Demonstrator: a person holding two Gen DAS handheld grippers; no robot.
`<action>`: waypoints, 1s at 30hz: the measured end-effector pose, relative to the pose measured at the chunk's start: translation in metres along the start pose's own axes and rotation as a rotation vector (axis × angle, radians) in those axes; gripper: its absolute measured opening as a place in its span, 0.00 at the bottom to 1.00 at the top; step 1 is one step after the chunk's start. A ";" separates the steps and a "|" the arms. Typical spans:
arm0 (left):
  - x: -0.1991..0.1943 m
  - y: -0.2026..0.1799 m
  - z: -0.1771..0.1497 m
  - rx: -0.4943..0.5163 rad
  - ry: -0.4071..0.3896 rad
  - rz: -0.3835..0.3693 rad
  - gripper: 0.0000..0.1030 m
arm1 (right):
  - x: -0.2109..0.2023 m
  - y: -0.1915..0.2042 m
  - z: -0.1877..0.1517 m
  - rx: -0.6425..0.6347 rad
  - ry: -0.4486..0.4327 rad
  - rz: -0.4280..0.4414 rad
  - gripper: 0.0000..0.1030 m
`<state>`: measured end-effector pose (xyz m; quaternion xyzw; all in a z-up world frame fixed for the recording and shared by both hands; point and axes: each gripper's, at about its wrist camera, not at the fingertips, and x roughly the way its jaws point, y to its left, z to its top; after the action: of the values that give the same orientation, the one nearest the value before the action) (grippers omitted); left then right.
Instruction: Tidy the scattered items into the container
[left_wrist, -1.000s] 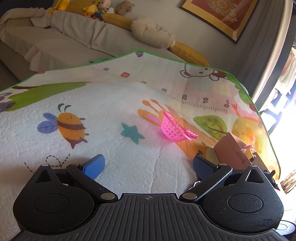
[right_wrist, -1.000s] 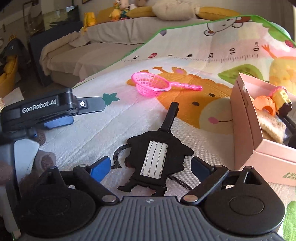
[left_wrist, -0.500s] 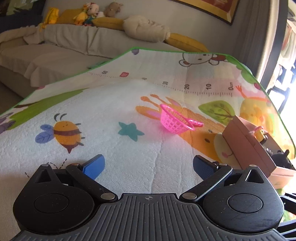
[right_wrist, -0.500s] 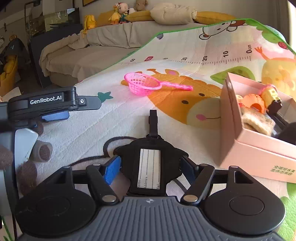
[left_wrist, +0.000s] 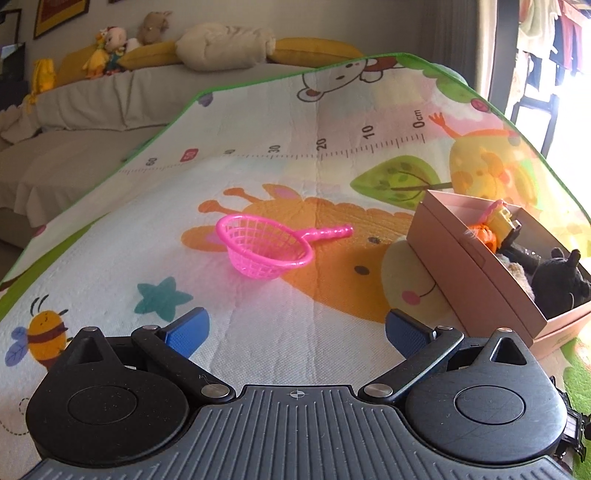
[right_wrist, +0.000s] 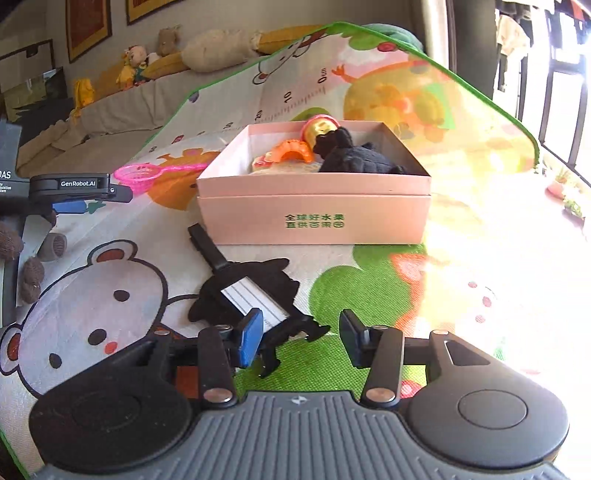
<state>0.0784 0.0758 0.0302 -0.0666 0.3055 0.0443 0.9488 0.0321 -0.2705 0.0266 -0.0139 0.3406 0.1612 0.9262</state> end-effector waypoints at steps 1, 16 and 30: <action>0.002 0.000 0.002 0.000 -0.003 -0.004 1.00 | -0.001 -0.003 -0.001 0.009 -0.006 -0.003 0.46; -0.032 0.062 -0.037 -0.006 0.094 0.073 1.00 | 0.030 0.138 0.072 -0.546 -0.145 0.171 0.32; -0.070 0.105 -0.054 -0.063 0.011 -0.020 1.00 | 0.177 0.288 0.103 -0.911 -0.110 0.096 0.16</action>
<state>-0.0220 0.1677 0.0173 -0.1000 0.3086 0.0441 0.9449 0.1345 0.0679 0.0175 -0.3951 0.1855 0.3379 0.8339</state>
